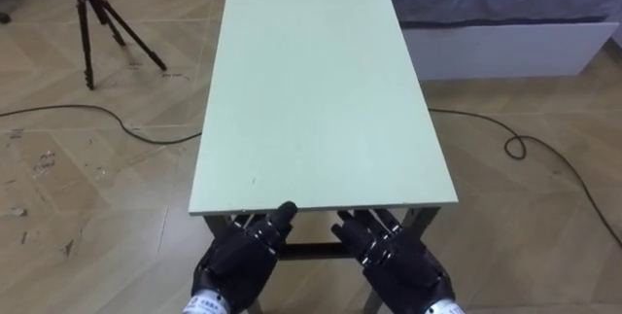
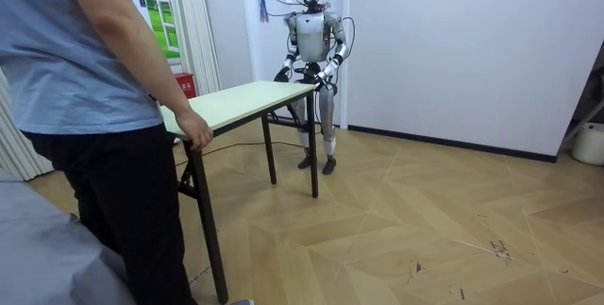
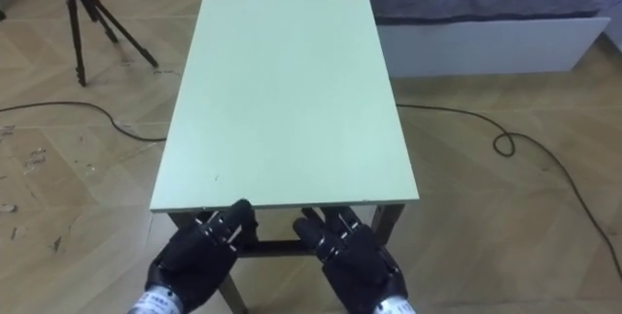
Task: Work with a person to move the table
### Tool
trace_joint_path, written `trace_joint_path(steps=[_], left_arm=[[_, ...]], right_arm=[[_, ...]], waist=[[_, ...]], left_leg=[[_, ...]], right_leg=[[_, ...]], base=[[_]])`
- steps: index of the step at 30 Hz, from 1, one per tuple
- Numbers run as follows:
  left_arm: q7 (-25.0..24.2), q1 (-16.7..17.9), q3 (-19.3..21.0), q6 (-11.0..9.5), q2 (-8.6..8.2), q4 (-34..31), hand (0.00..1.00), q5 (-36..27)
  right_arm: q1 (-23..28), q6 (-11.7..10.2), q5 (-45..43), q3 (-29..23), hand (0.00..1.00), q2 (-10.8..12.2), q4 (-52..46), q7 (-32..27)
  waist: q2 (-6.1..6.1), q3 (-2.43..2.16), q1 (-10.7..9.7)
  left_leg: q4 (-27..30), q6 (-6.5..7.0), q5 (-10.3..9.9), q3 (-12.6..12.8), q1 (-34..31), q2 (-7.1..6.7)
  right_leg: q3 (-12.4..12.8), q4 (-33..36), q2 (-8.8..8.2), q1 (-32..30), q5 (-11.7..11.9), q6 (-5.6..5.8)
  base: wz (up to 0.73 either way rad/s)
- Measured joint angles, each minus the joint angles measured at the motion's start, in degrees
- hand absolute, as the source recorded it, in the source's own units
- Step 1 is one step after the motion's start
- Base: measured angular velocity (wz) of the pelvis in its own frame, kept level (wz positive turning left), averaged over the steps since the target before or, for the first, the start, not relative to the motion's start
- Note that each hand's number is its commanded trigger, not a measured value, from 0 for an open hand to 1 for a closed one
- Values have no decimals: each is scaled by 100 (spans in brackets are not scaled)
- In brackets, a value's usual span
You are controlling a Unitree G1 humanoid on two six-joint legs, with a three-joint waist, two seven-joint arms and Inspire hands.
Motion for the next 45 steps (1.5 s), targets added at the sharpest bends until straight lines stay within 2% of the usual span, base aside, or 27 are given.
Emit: trace_joint_path(steps=[3,7,13,18,21,24,27,35,42,45], left_arm=[[56,-268,135,26,-1,371,0,-93],[113,-512,241,255,-20,691,0,-99],[165,-634,367,563,-23,859,0,-240],[283,-730,463,729,-64,931,0,-319],[372,-842,471,737,-142,1072,0,-349],[468,-1006,505,751,-221,1309,0,-704],[633,-1022,686,838,-340,1324,0,-1003],[901,-1036,858,882,-516,1325,0,-1225],[1259,-1131,880,883,-541,1322,0,-1231],[1406,-1169,968,873,-643,1323,0,-1237]], right_arm=[[-109,18,155,-2,0,12,51,-211],[-196,120,226,-45,0,12,53,-410],[-309,258,1036,-95,0,20,167,-611],[-405,343,1529,-104,0,8,217,-768],[-409,346,2054,-114,0,23,218,-893],[-481,360,2529,-221,0,43,237,-1085],[-569,378,2874,-406,0,119,251,-1324],[-775,362,3100,-546,0,344,249,-1793],[-832,320,3135,-559,0,423,249,-1987],[-856,312,3303,-666,0,553,249,-2075]], waist=[[2,-1,16],[12,-12,64],[50,-41,73],[61,-49,89],[82,-62,103],[102,-68,107],[142,-74,97],[186,-85,86],[184,-82,72],[180,-80,66]], left_leg=[[4,0,0,-6,-4,-3],[11,1,0,2,3,-7],[9,1,2,1,60,1],[5,-1,3,4,88,7],[6,-1,3,6,120,3],[8,-1,3,10,127,2],[8,-1,3,36,126,7],[11,-1,3,47,120,6],[10,-1,3,46,80,7],[9,-1,3,46,73,5]], right_leg=[[-25,4,13,3,2,-3],[-10,3,18,6,3,-5],[3,-8,5,27,3,-6],[20,-6,10,47,5,-8],[39,-6,7,62,7,-11],[53,-5,10,51,11,-17],[73,-1,16,50,15,-24],[109,5,26,44,16,-27],[109,7,21,-10,16,-27],[95,6,19,-10,16,-26]], base=[[0],[0],[0],[0],[-2],[-2],[-6],[-1],[0],[0]])
